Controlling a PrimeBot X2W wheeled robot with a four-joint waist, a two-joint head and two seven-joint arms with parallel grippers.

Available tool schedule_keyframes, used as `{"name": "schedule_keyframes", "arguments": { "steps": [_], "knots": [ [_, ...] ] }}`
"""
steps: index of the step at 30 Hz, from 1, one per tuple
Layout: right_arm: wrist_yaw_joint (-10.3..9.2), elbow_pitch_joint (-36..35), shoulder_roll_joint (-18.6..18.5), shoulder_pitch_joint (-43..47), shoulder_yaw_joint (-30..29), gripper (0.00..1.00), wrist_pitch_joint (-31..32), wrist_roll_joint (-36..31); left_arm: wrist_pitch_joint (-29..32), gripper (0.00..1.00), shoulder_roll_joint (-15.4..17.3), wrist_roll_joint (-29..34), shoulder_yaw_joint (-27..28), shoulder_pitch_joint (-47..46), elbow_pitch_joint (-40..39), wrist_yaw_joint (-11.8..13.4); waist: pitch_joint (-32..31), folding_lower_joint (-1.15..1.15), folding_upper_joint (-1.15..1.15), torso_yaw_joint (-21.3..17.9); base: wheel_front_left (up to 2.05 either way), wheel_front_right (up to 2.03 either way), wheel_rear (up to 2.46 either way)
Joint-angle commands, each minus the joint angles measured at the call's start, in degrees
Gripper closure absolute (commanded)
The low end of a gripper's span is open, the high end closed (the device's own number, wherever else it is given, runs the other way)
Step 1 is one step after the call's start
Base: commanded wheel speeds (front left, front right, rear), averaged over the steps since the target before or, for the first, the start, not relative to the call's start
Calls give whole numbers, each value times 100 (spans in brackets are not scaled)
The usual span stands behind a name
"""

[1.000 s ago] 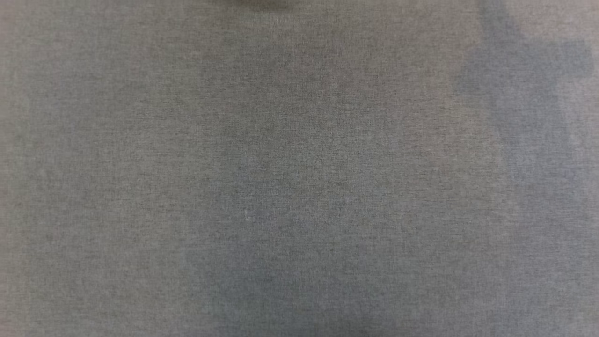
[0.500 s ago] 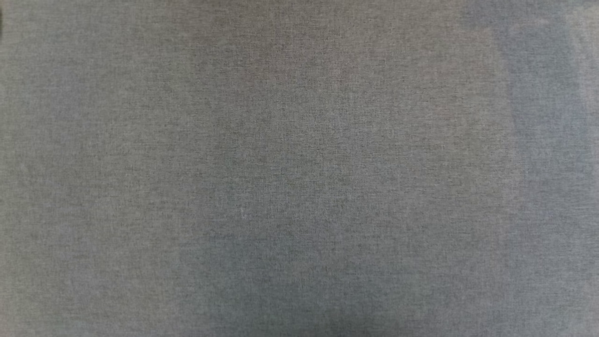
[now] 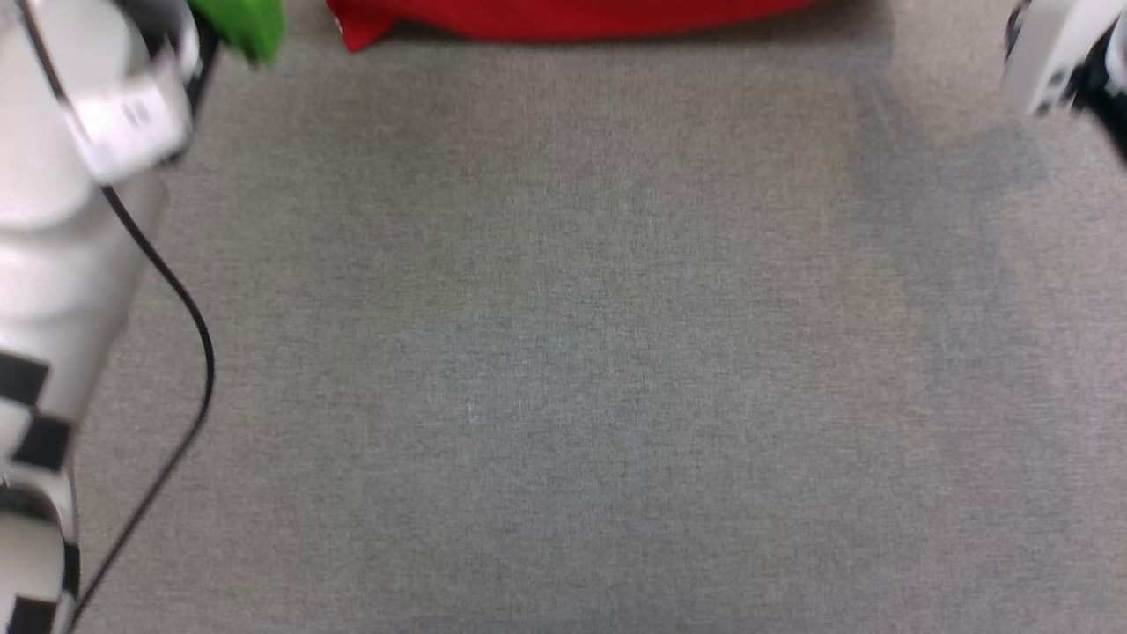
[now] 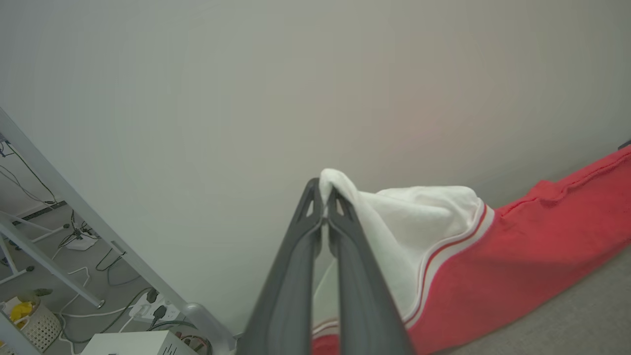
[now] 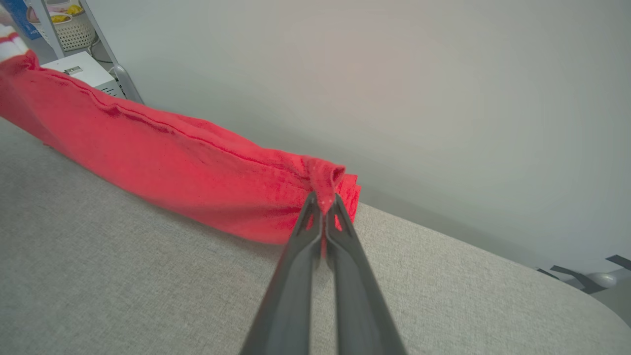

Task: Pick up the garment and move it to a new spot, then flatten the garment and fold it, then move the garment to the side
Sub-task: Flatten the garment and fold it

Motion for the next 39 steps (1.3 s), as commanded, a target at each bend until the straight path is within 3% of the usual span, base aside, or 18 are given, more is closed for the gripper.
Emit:
{"name": "schedule_keyframes", "arguments": {
  "steps": [1, 11, 18, 31, 39],
  "knots": [
    [-4, -53, -66, 317, 85, 100, -109, 145, -61, 100, 83, -23, -51, 409, -97, 61, -514, 0, 0, 54, 0, 0, 0],
    [-4, -572, -518, 2416, 674, 100, -538, 746, -55, 100, 412, -548, -183, 3352, -1270, 624, -1444, 0, 0, 104, 0, 0, 0],
    [-4, -959, -890, 3828, 702, 100, -722, 980, 190, 100, 765, -957, -317, 5273, -2372, 1259, -1934, 0, 0, 134, 0, 0, 0],
    [-4, -1695, -1204, 6136, -19, 100, -685, 958, 517, 100, 1106, -1628, -530, 7590, -3894, 2185, -2364, 0, 0, 261, 0, 0, 0],
    [-4, -2325, -1217, 7027, -792, 100, -277, 749, 581, 100, 1238, -1693, -593, 7922, -4308, 2322, -2344, 0, 0, 304, 0, 0, 0]
  ]
}}
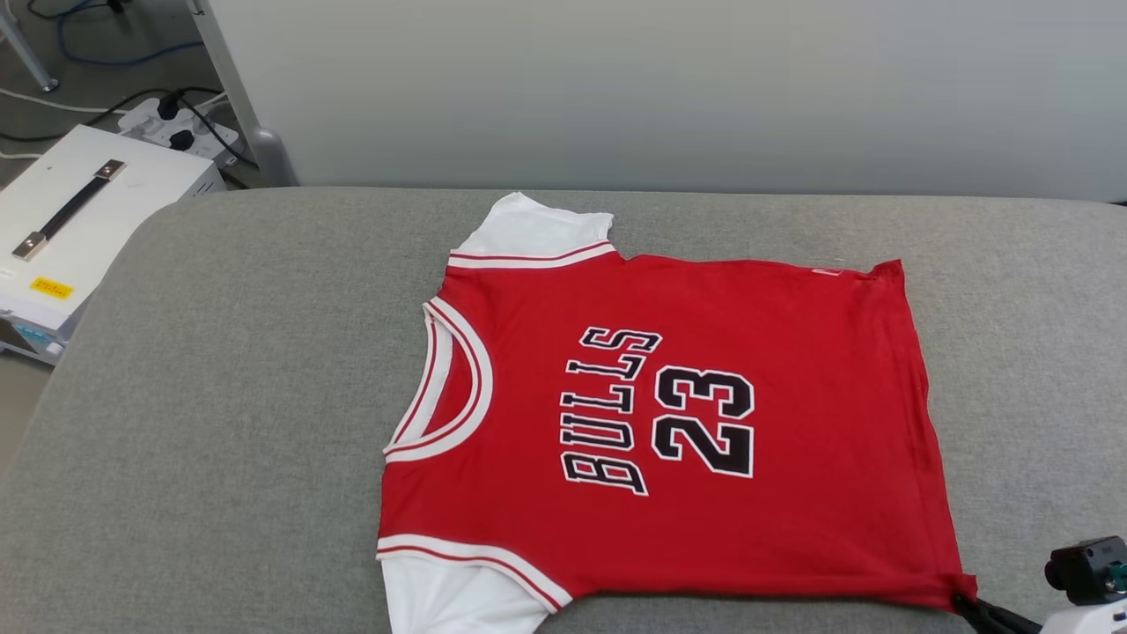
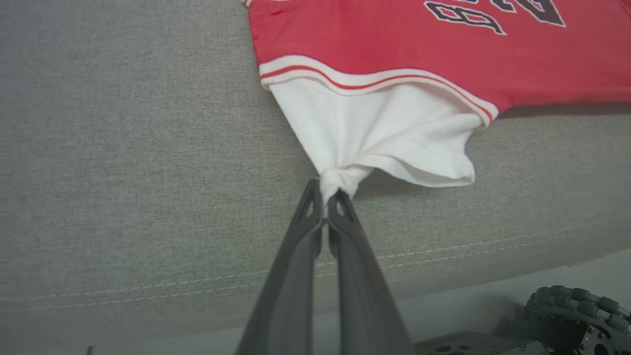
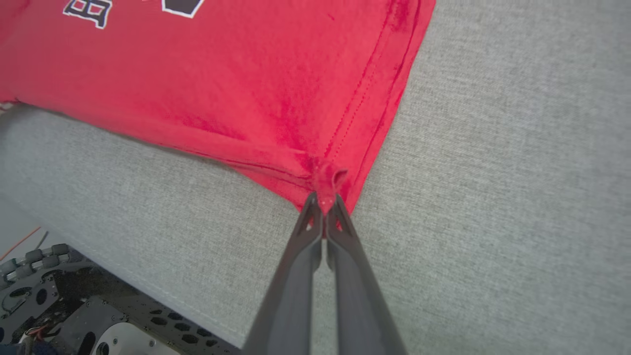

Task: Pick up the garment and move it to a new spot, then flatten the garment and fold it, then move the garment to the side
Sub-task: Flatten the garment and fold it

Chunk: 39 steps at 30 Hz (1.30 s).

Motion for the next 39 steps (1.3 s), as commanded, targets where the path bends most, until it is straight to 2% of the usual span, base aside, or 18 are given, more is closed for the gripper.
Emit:
{"name": "schedule_keyframes", "arguments": {
  "steps": [1, 7, 12, 18, 25, 29, 39],
  "knots": [
    [-4, -90, 4, 76, -160, 100, 69, -67, -12, 100, 68, 59, 22, -45, -36, 31, 34, 1, 0, 3, 0, 0, 0],
    [-4, -548, 187, 54, -890, 100, 472, -311, -16, 100, 179, 300, 214, -741, -38, -61, 224, 1, 0, -43, 0, 0, 0],
    [-4, -872, 405, -166, -1473, 100, 786, -499, 93, 100, 134, 495, 279, -1579, 155, -362, 572, 1, 0, -141, 0, 0, 0],
    [-4, -1108, 643, -588, -1848, 100, 1128, -733, 189, 100, -5, 710, 341, -2665, 740, -771, 1088, 1, 0, -286, 0, 0, 0],
    [-4, -1035, 829, -1104, -1958, 100, 1415, -903, 258, 100, -333, 909, 262, -3696, 1642, -1205, 1618, 1, 0, -377, 0, 0, 0],
    [-4, -884, 912, -1493, -1920, 100, 1455, -947, 232, 100, -415, 987, 236, -4110, 2216, -1423, 1883, 1, 0, -431, 0, 0, 0],
    [-4, -226, 1037, -2063, -1558, 100, 1413, -1043, 52, 100, -846, 932, 88, -4523, 3648, -1937, 2211, 1, 0, -426, 0, 0, 0]
  ]
}}
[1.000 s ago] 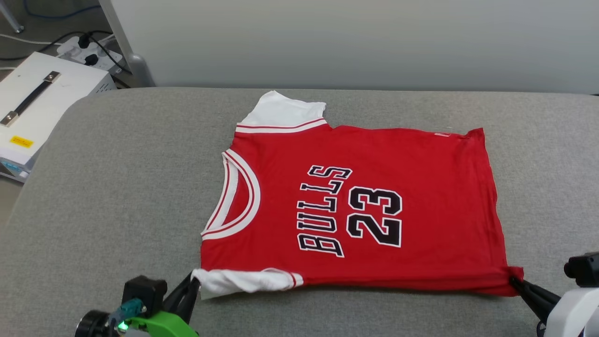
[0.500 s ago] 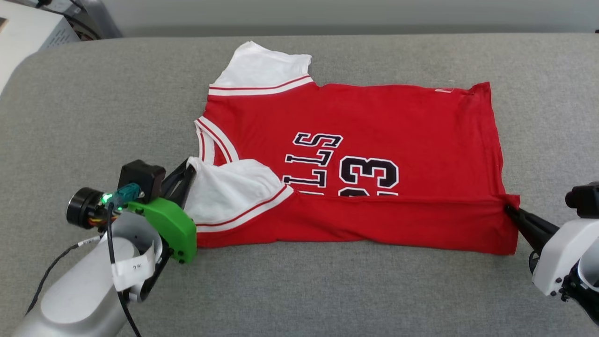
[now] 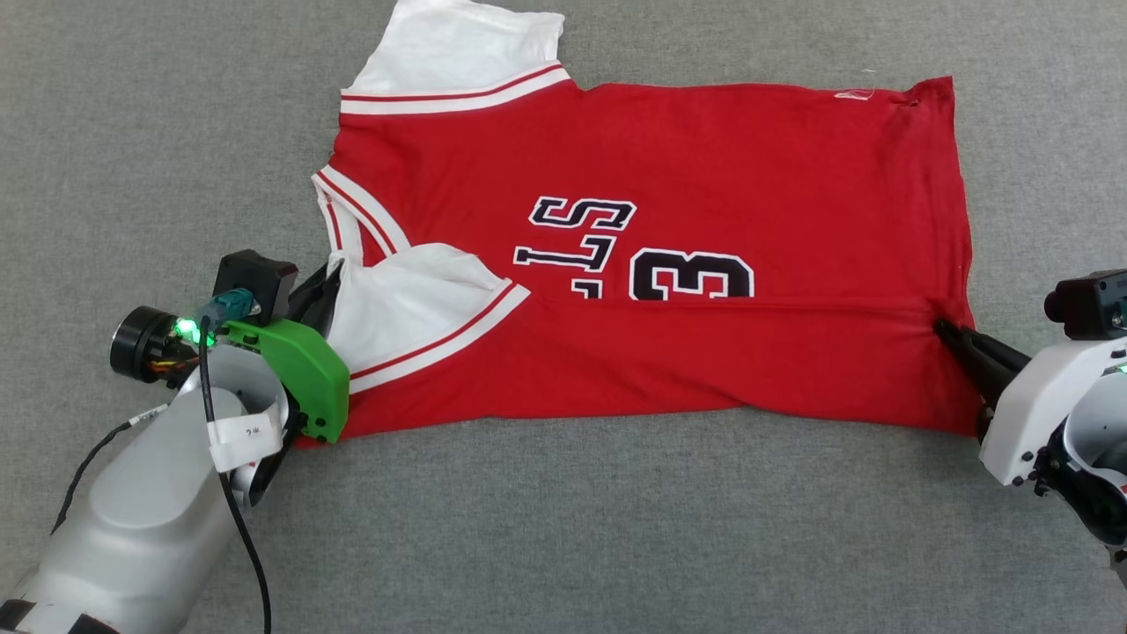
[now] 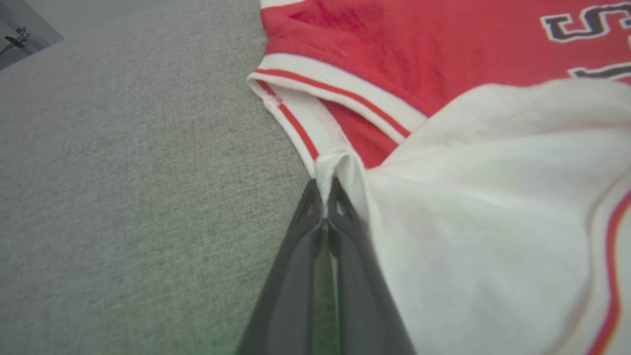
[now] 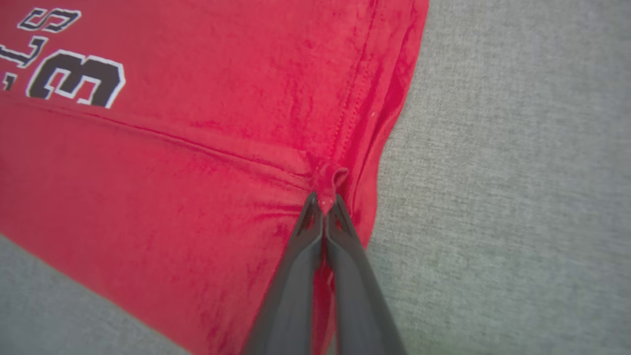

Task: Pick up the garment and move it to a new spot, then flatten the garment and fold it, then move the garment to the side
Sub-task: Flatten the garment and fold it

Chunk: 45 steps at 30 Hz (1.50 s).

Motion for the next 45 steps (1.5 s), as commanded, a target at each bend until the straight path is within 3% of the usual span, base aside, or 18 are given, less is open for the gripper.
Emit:
{"name": "schedule_keyframes", "arguments": {
  "steps": [1, 6, 7, 8, 9, 10, 14, 17, 21, 25, 35, 39, 45],
  "knots": [
    [-5, 102, 24, -89, 76, 100, -17, -15, -11, 100, -82, -35, -76, -56, 202, -89, 46, 0, 0, -13, 0, 0, 0],
    [-5, 245, 19, -127, 251, 100, -154, 75, -188, 100, -293, -39, -191, -44, 696, -261, -104, 0, 0, 8, 0, 0, 0],
    [-5, 260, 10, -130, 257, 98, -197, 81, -229, 92, -317, -45, -190, -44, 757, -269, -149, 0, 0, 18, 0, 0, 0],
    [-5, 274, 3, -123, 272, 67, -226, 101, -288, 26, -332, -35, -192, -54, 818, -271, -220, 0, 0, 34, 0, 0, 0],
    [-5, 264, -8, -113, 284, 11, -241, 124, -334, 0, -336, -22, -188, -68, 850, -264, -276, 0, 0, 45, 0, 0, 0],
    [-5, 245, -32, -89, 274, 0, -283, 141, -372, 0, -339, -11, -190, -87, 872, -273, -366, 0, 0, 75, 0, 0, 0],
    [-5, 152, -138, 64, 246, 0, -371, 164, -404, 0, -228, 42, -182, -293, 807, -320, -657, 0, 0, 197, 0, 0, 0],
    [-5, 92, -190, 187, 174, 0, -388, 174, -82, 0, -116, -27, -184, -489, 631, -394, -840, 0, 0, 278, 0, 0, 0],
    [-5, 55, -189, 313, 71, 0, -368, 148, 752, 0, 78, -251, -227, -790, 315, -517, -1006, 0, 0, 362, 0, 0, 0],
    [-5, 34, -147, 386, 7, 0, -274, 136, 1962, 0, 192, -787, -298, -1085, -23, -614, -1085, 0, 0, 415, 0, 0, 0],
    [-5, -27, -78, 446, 25, 0, -13, 150, 4781, 0, 444, -2085, -874, -1266, -670, -651, -1078, 0, 0, 340, 0, 0, 0],
    [-5, -45, -64, 438, 62, 0, 117, 194, 5408, 0, 524, -2326, -1119, -1171, -719, -652, -1001, 0, 0, 260, 0, 0, 0],
    [-5, -82, -38, 296, 149, 0, 220, 218, 5546, 0, 494, -2486, -1244, -931, -405, -653, -796, 0, 0, 96, 0, 0, 0]
  ]
}}
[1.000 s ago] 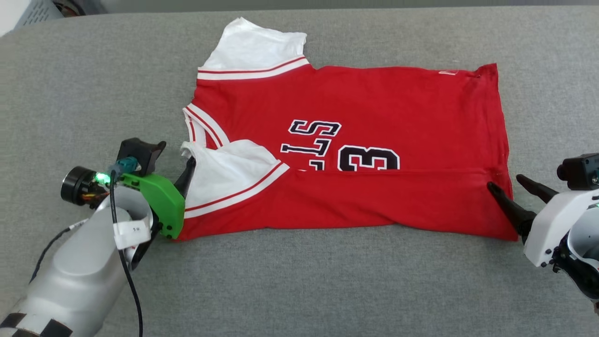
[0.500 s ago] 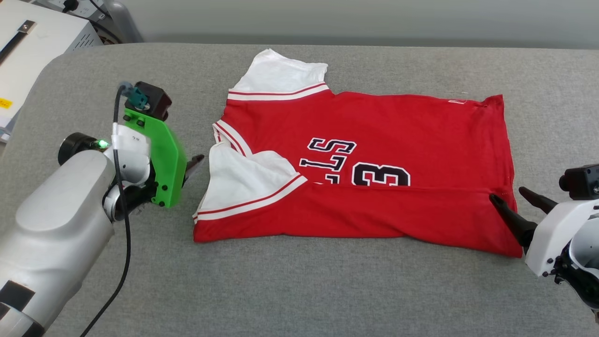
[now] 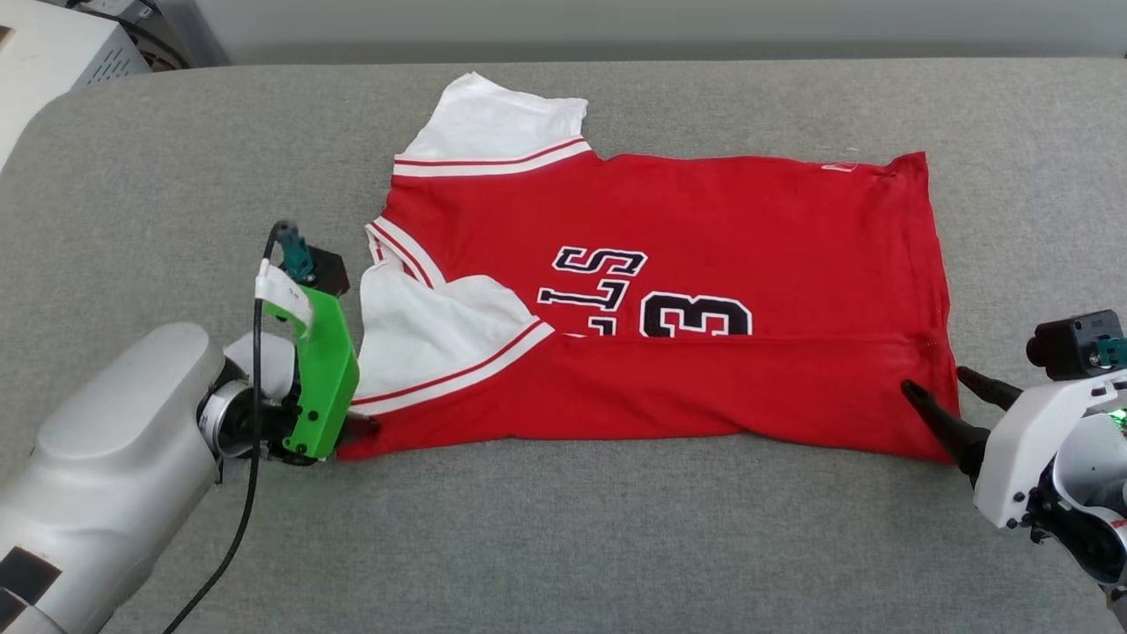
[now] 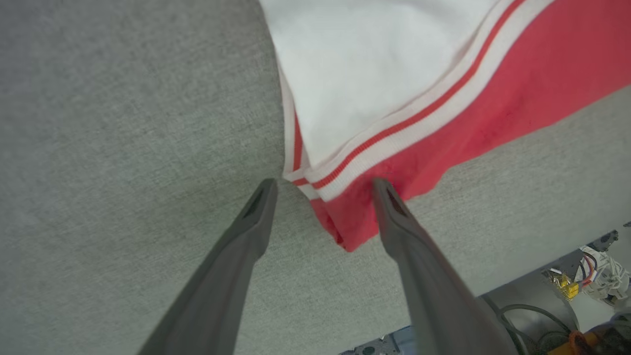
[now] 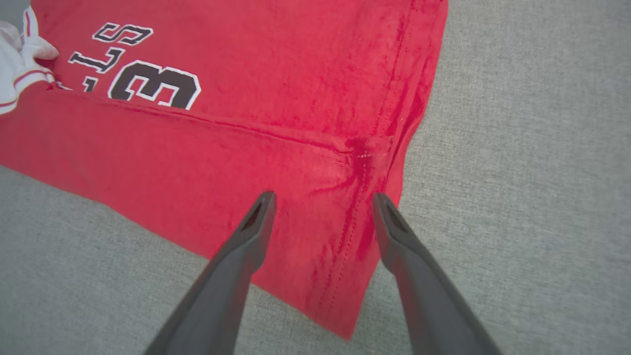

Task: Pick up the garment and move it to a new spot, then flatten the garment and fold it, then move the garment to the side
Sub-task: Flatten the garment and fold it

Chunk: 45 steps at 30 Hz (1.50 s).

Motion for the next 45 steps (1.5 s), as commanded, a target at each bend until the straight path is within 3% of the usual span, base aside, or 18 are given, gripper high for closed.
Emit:
{"name": "schedule_keyframes", "arguments": {
  "steps": [1, 8, 9, 10, 20, 26, 31, 39, 45],
  "knots": [
    [-4, -23, 37, -78, 34, 0, 33, 29, -9, 0, -31, -70, -19, 155, 115, -16, 126, 0, 0, -105, 0, 0, 0],
    [-4, -30, 62, -268, 198, 0, 76, 61, -197, 0, -185, -49, -269, 483, 546, -16, 264, 0, 0, -235, 0, 0, 0],
    [-4, -56, 37, -288, 203, 0, 55, 55, -234, 73, -181, -53, -319, 515, 520, -16, 251, 0, 0, -234, 0, 0, 0],
    [-4, -70, 19, -301, 193, 0, 34, 52, -282, 100, -179, -80, -333, 540, 496, -16, 230, 0, 0, -231, 0, 0, 0],
    [-4, -355, -537, -578, 62, 0, 527, -88, -886, 100, 49, -250, -467, 459, -108, -16, -119, 0, 0, -66, 0, 0, 0],
    [-4, -554, -968, -899, 177, 0, 1769, 185, -1233, 100, 270, -271, -538, 283, -620, -16, -202, 0, 0, -17, 0, 0, 0],
    [-4, -531, -1073, -1026, 212, 0, 2614, 527, -1387, 100, 364, -249, -620, 154, -859, -16, -111, 0, 0, 55, 0, 0, 0],
    [-4, 38, -757, -1016, 368, 0, 2955, 474, -1533, 100, 367, -186, -771, -76, -923, -16, 221, 0, 0, 166, 0, 0, 0],
    [-4, 691, -315, -922, 677, 0, 2884, 290, -1616, 100, 358, -159, -922, -231, -866, -16, 429, 0, 0, 199, 0, 0, 0]
  ]
}}
